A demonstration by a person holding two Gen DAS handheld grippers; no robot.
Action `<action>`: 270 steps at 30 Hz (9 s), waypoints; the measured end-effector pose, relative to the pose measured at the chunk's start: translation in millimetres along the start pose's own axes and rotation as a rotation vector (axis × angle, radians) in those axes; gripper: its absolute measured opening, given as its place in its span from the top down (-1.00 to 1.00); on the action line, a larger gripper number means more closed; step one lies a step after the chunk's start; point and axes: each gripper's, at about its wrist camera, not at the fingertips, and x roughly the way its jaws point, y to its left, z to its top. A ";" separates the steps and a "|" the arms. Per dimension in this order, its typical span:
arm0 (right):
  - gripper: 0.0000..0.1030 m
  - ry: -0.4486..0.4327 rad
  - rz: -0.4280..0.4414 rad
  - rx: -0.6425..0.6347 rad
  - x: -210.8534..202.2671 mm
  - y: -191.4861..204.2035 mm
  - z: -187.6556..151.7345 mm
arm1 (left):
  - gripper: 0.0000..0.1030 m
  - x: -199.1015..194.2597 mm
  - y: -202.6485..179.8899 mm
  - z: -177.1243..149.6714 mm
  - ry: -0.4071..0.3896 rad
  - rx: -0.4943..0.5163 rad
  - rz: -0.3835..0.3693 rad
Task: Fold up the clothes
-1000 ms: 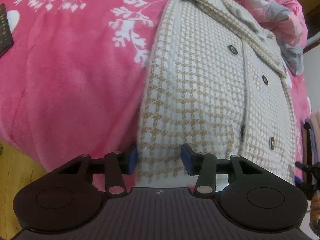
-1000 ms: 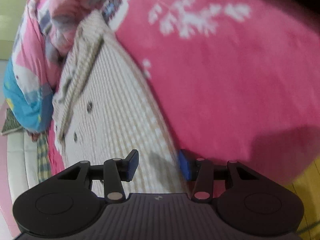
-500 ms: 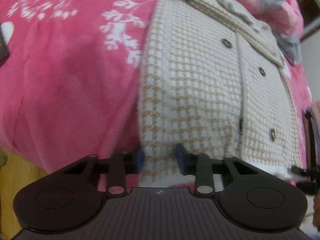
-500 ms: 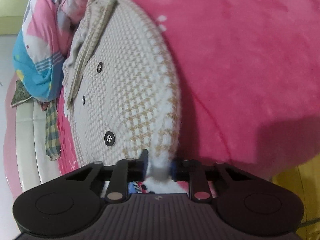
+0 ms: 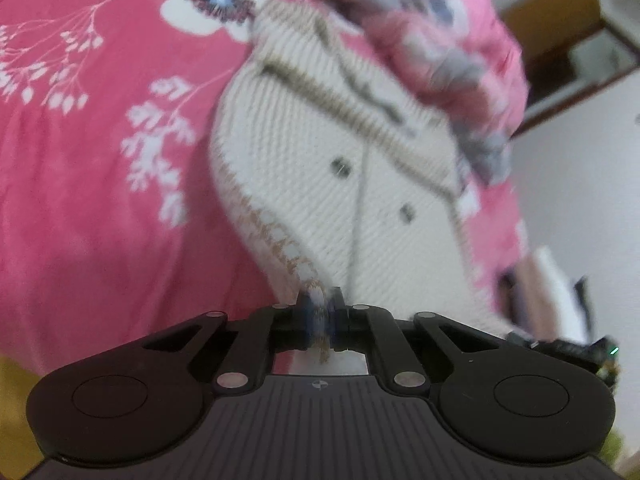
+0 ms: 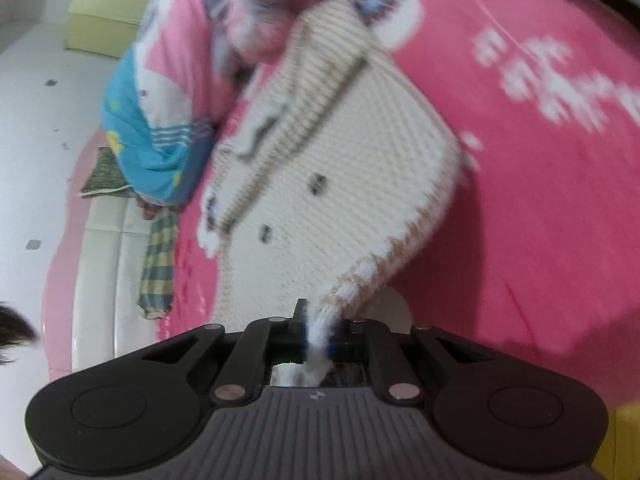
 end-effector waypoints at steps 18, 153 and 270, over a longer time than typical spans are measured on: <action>0.84 -0.130 0.039 -0.196 43.5 119.2 142.2 | 0.90 33.0 -14.9 156.5 -0.131 -0.035 -0.230; 0.54 -0.081 -0.485 -0.763 344.3 147.7 184.6 | 0.55 163.7 14.5 152.3 -0.051 0.540 0.291; 0.83 -0.169 -0.406 -1.235 379.1 254.4 -28.3 | 0.60 207.4 57.3 297.8 -0.113 -0.062 0.011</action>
